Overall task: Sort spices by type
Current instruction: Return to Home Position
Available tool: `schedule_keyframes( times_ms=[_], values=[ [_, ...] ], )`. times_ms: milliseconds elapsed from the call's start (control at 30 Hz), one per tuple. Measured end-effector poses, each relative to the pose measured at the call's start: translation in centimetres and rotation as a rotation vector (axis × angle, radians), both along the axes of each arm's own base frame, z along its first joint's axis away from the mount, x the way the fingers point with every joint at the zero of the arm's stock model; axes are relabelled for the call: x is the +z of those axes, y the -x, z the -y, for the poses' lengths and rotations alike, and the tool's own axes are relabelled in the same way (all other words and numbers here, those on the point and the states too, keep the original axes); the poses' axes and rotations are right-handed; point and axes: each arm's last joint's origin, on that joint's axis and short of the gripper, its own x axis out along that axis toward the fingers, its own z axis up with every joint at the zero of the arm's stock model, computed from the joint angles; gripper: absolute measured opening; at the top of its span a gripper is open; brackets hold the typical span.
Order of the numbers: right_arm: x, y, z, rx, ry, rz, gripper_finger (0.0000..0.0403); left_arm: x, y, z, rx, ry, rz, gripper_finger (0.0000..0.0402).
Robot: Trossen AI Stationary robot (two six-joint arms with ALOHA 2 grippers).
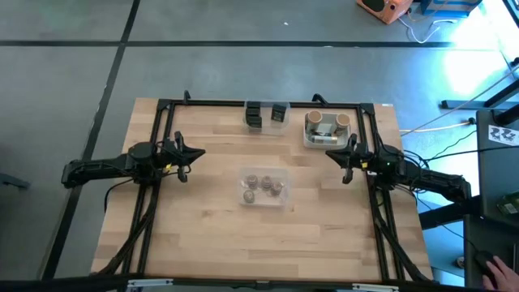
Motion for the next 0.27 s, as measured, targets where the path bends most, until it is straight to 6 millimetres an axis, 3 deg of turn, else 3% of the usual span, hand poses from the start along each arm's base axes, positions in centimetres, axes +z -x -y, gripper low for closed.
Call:
schedule_keyframes(
  times_ms=[267],
  values=[
    [0.04,0.00,-0.01,0.004,0.001,0.002,0.0019,0.00,0.00,0.00,0.000,0.000,0.000,0.0000]
  ],
)
